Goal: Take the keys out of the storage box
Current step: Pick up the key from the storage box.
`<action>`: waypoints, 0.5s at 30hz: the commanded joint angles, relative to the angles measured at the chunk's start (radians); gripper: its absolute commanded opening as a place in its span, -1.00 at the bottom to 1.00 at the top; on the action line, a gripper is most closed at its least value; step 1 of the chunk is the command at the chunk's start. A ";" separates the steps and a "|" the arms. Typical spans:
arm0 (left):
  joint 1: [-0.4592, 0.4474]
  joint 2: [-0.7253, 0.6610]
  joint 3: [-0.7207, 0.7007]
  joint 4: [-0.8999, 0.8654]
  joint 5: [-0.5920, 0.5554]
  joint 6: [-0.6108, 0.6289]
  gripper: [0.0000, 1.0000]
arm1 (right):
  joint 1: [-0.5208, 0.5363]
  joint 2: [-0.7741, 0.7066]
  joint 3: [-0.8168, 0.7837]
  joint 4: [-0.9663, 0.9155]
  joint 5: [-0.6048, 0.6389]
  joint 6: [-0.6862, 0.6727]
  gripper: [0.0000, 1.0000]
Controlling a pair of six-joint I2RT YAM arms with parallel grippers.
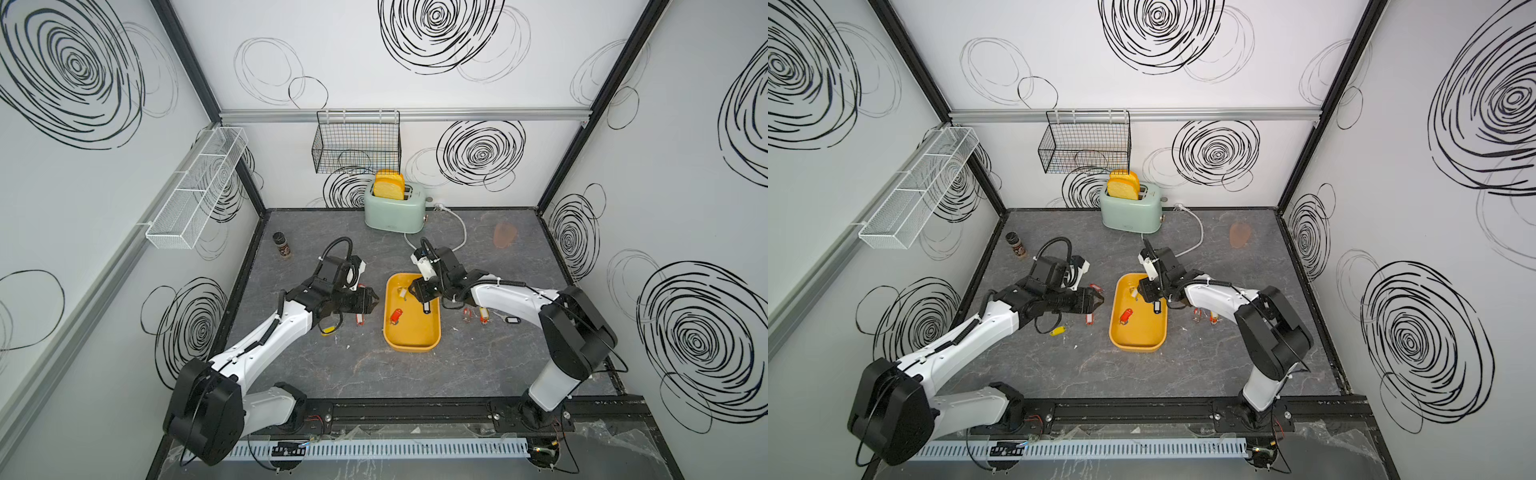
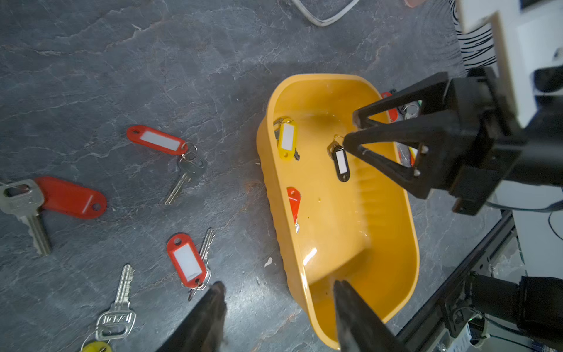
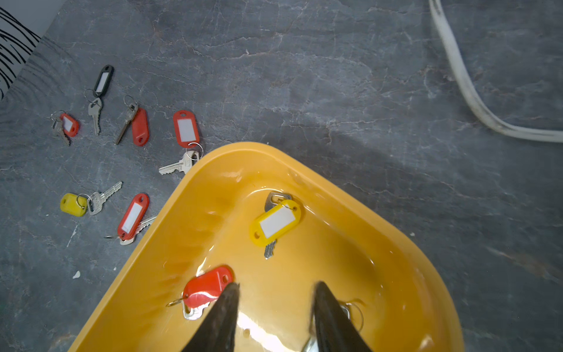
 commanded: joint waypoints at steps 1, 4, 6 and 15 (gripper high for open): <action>0.013 -0.015 -0.012 -0.003 0.020 0.020 0.23 | 0.016 0.044 0.046 0.039 0.017 -0.034 -0.13; 0.017 -0.011 -0.012 -0.007 0.022 0.024 0.22 | 0.024 0.085 0.072 0.043 0.029 -0.048 -0.13; 0.020 -0.012 -0.013 -0.011 0.022 0.030 0.22 | 0.024 0.111 0.091 0.042 0.032 -0.052 -0.14; 0.038 -0.018 -0.018 -0.024 0.030 0.042 0.22 | 0.026 0.202 0.154 0.045 0.042 -0.073 -0.16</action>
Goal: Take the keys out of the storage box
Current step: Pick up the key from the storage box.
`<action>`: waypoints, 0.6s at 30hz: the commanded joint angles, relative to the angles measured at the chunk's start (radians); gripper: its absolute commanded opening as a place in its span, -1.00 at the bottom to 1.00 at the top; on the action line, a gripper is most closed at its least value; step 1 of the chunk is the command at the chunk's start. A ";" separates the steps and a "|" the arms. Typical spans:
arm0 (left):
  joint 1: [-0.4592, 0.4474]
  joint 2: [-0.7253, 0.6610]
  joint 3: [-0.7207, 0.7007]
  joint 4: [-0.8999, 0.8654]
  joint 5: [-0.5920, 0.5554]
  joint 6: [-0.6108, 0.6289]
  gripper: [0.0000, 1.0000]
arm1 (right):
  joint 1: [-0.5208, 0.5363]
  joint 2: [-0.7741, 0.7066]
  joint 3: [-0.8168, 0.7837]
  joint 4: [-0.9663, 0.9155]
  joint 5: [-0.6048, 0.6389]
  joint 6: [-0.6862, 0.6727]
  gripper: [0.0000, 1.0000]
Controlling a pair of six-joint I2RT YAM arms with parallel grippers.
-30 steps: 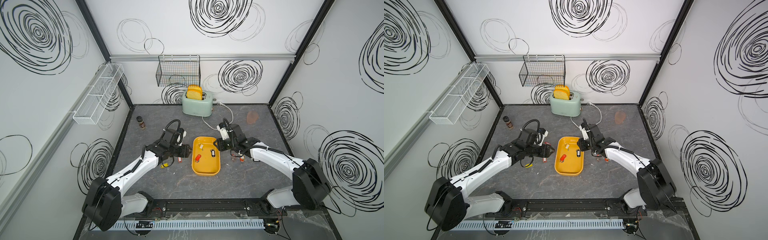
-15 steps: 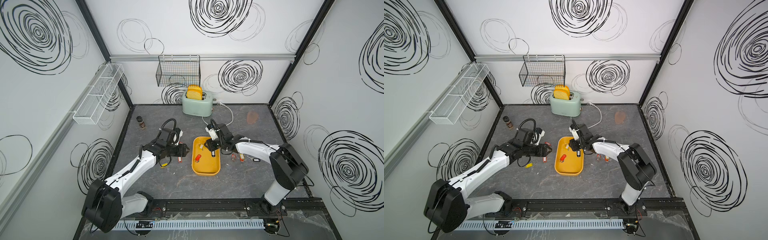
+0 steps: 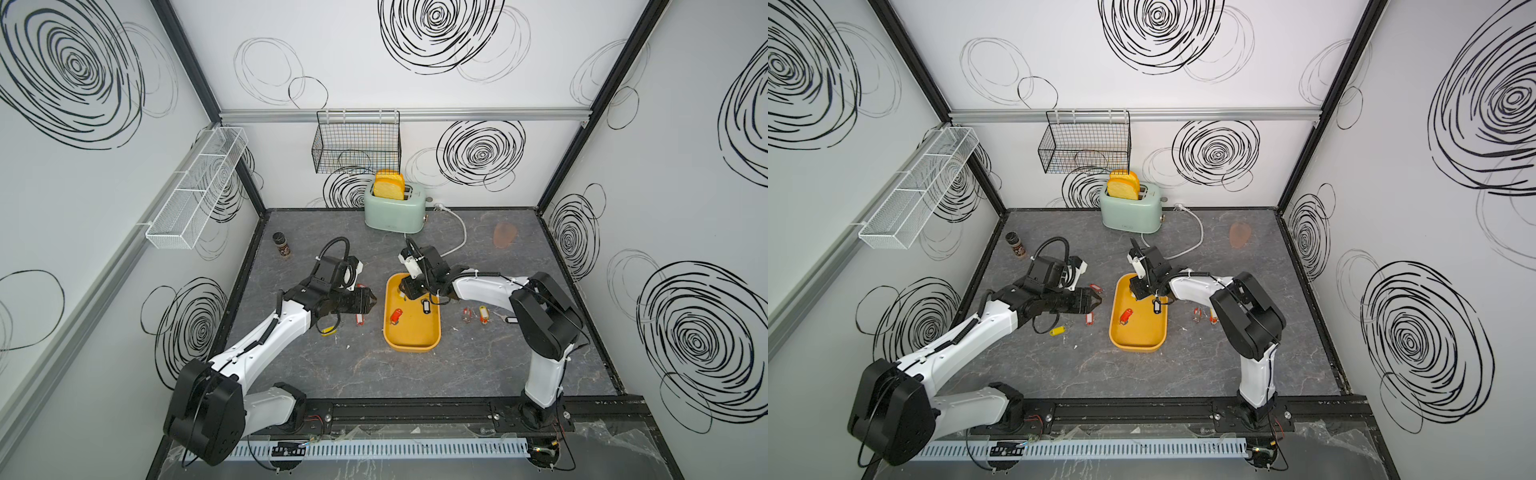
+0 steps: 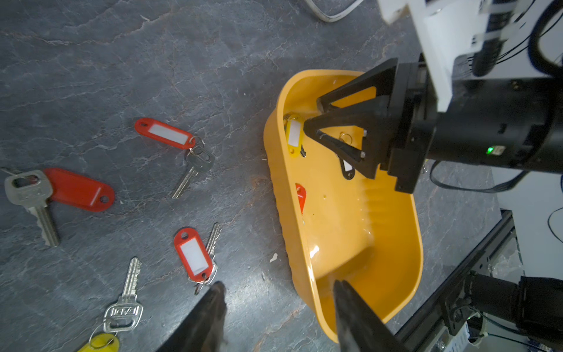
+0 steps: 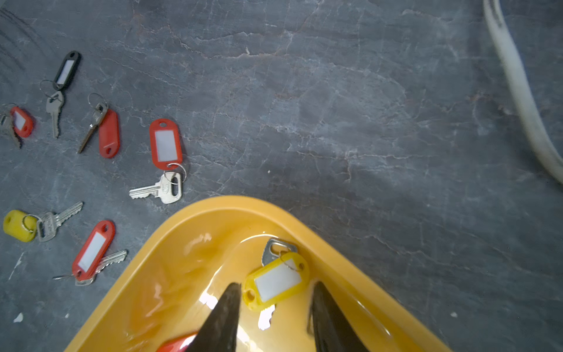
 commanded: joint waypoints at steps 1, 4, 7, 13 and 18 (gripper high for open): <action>0.013 -0.019 -0.013 -0.009 0.017 0.019 0.22 | 0.007 0.030 0.032 0.015 0.013 -0.030 -0.16; 0.015 -0.017 -0.013 -0.011 0.020 0.023 0.22 | 0.010 0.050 0.043 0.012 0.024 -0.041 -0.16; 0.018 -0.017 -0.016 -0.010 0.022 0.023 0.22 | 0.010 0.063 0.049 0.013 0.032 -0.054 -0.17; 0.021 -0.016 -0.020 -0.007 0.025 0.022 0.21 | 0.014 0.090 0.065 0.017 0.035 -0.069 -0.18; 0.025 -0.013 -0.025 -0.007 0.026 0.024 0.20 | 0.017 0.116 0.085 0.012 0.045 -0.079 -0.24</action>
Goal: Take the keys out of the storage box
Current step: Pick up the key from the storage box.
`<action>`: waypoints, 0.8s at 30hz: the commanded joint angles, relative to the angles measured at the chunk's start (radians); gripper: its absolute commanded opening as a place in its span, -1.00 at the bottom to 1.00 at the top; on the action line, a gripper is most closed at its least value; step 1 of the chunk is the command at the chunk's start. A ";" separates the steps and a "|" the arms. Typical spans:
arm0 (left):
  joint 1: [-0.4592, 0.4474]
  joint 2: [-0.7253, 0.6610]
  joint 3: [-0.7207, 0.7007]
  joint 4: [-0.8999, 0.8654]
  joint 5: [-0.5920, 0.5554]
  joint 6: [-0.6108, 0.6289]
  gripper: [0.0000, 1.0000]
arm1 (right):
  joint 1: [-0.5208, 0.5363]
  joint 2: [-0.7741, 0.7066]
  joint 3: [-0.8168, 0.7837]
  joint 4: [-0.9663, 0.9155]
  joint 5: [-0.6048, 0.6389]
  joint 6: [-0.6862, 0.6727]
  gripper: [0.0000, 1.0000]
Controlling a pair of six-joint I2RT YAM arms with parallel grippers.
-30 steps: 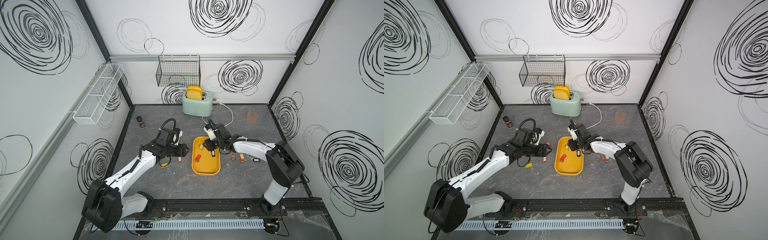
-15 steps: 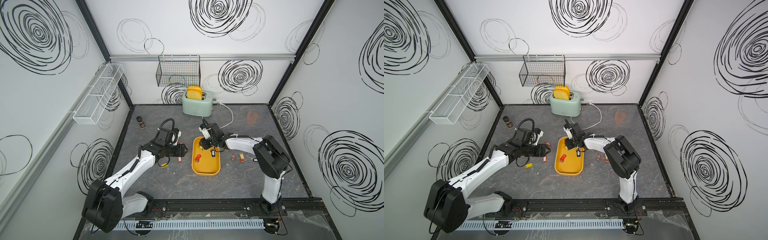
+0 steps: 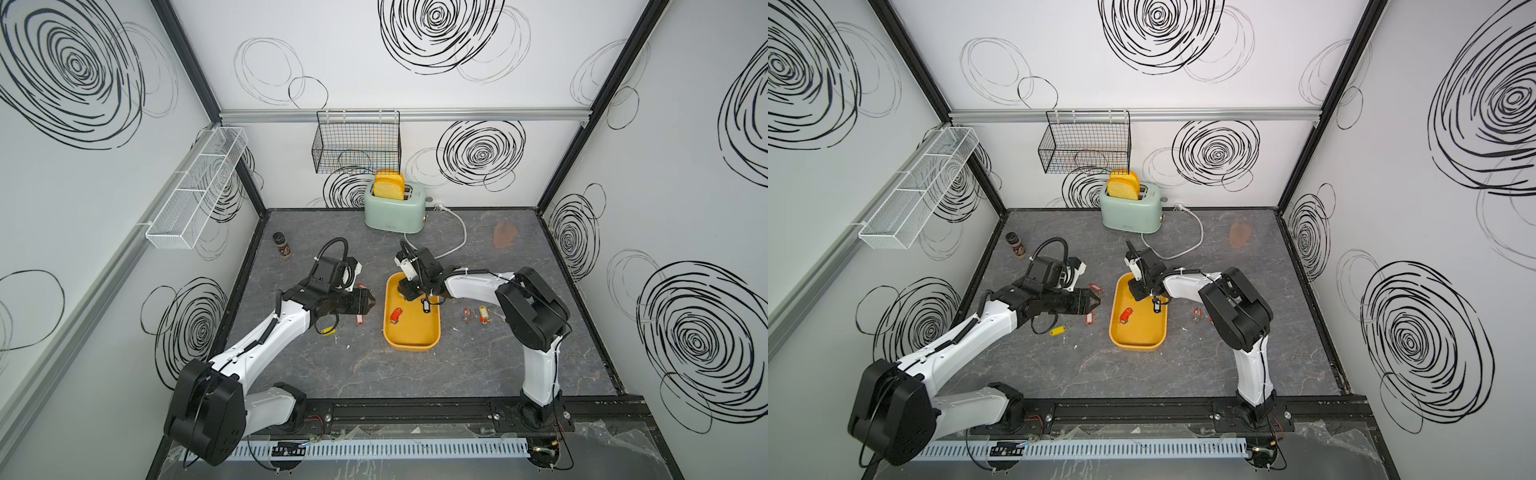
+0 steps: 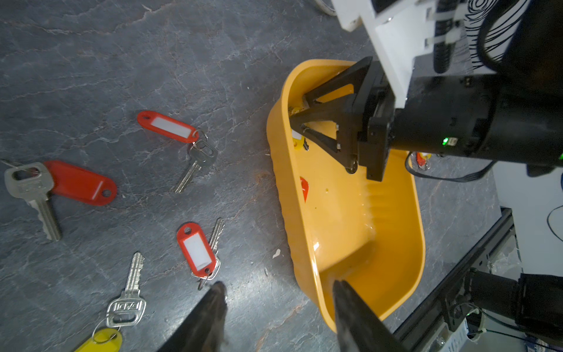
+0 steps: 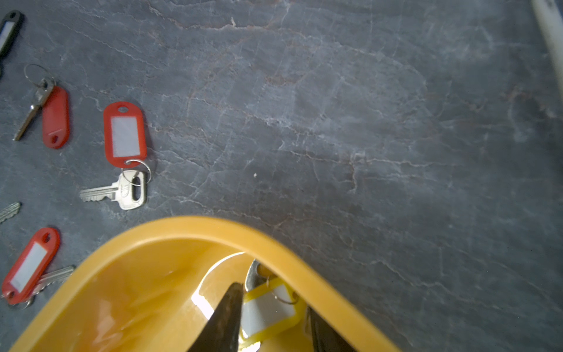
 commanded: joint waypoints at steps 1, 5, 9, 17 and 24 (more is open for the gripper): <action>0.011 -0.014 -0.016 0.001 0.010 0.015 0.21 | 0.009 0.030 0.035 0.009 0.015 -0.029 -0.27; 0.014 -0.012 -0.016 0.000 0.010 0.019 0.21 | 0.017 0.047 0.041 0.010 0.014 -0.029 -0.39; 0.017 -0.010 -0.015 0.002 0.011 0.018 0.20 | 0.023 0.059 0.047 0.006 0.019 -0.029 -0.57; 0.019 -0.006 -0.019 0.011 0.015 0.014 0.20 | 0.031 0.036 0.036 -0.003 0.037 -0.033 -0.91; 0.019 -0.003 -0.019 0.015 0.014 0.011 0.20 | 0.032 -0.022 0.018 -0.008 0.041 -0.036 -1.00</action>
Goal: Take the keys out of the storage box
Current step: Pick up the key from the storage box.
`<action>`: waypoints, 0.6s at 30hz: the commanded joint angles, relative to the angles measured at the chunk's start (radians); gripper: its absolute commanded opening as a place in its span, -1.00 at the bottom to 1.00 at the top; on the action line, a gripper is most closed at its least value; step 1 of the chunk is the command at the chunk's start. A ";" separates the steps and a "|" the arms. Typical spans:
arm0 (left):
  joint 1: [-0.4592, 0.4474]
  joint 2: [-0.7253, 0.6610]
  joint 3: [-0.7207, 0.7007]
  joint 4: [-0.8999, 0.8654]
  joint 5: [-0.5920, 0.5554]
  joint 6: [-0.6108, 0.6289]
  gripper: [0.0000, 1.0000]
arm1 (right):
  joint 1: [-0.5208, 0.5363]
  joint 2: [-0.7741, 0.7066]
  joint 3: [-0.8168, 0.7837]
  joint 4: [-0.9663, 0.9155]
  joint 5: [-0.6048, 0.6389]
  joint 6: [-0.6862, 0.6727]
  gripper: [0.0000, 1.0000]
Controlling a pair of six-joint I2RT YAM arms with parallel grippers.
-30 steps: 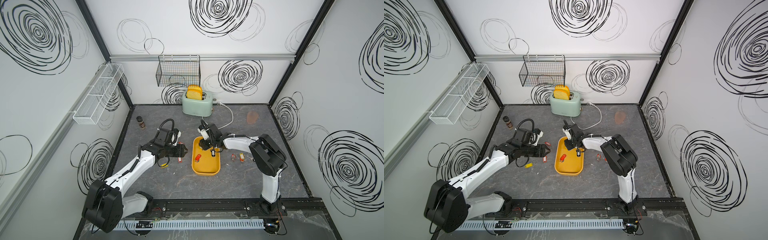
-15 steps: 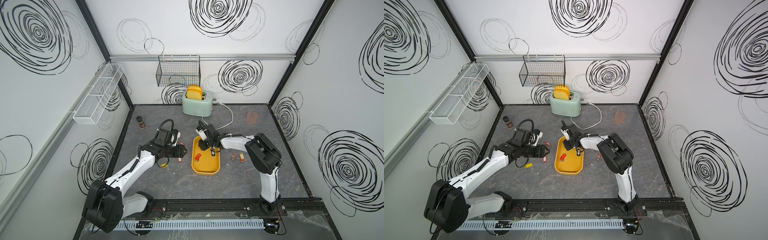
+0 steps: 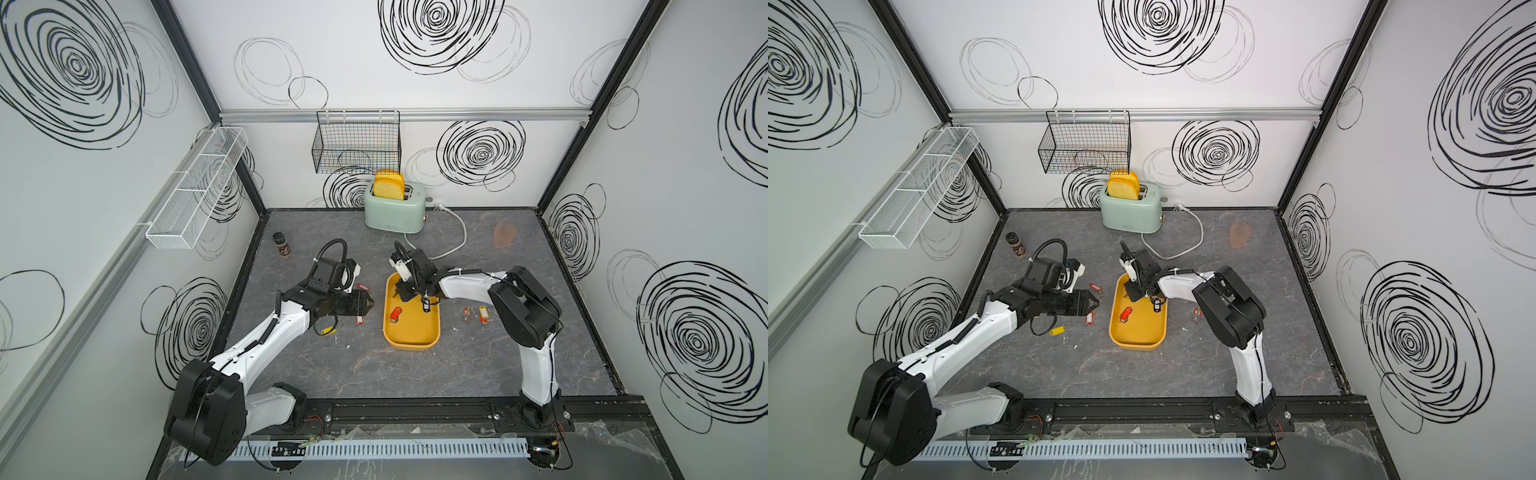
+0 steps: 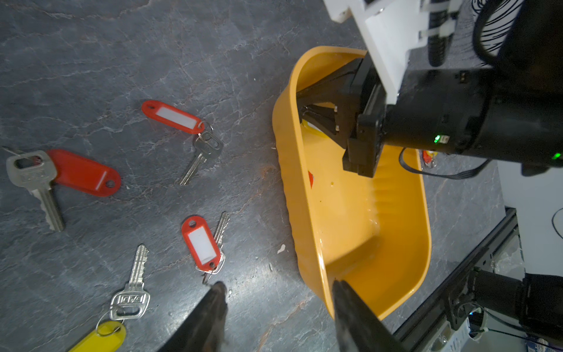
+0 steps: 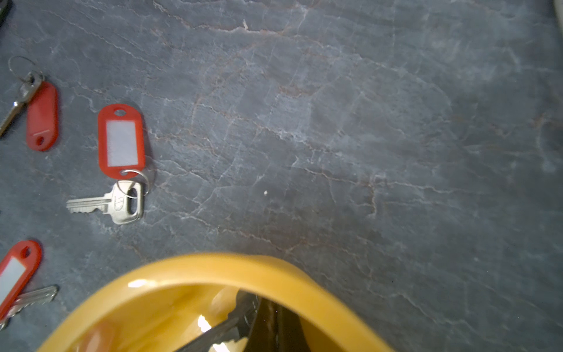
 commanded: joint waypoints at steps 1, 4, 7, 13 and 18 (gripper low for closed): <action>0.008 -0.004 -0.009 0.023 0.014 0.008 0.20 | 0.008 -0.069 -0.014 -0.021 0.010 -0.010 -1.00; 0.008 -0.006 -0.010 0.028 0.014 0.007 0.20 | 0.008 -0.111 -0.026 -0.029 0.015 -0.005 -1.00; 0.007 -0.007 -0.013 0.033 0.015 0.003 0.20 | 0.008 -0.162 -0.044 -0.036 0.020 0.005 -1.00; -0.006 0.000 -0.008 0.043 0.015 0.001 0.20 | 0.005 -0.282 -0.093 -0.050 0.042 0.034 -1.00; -0.039 0.011 0.007 0.053 0.018 0.003 0.20 | -0.006 -0.403 -0.143 -0.081 0.078 0.061 -1.00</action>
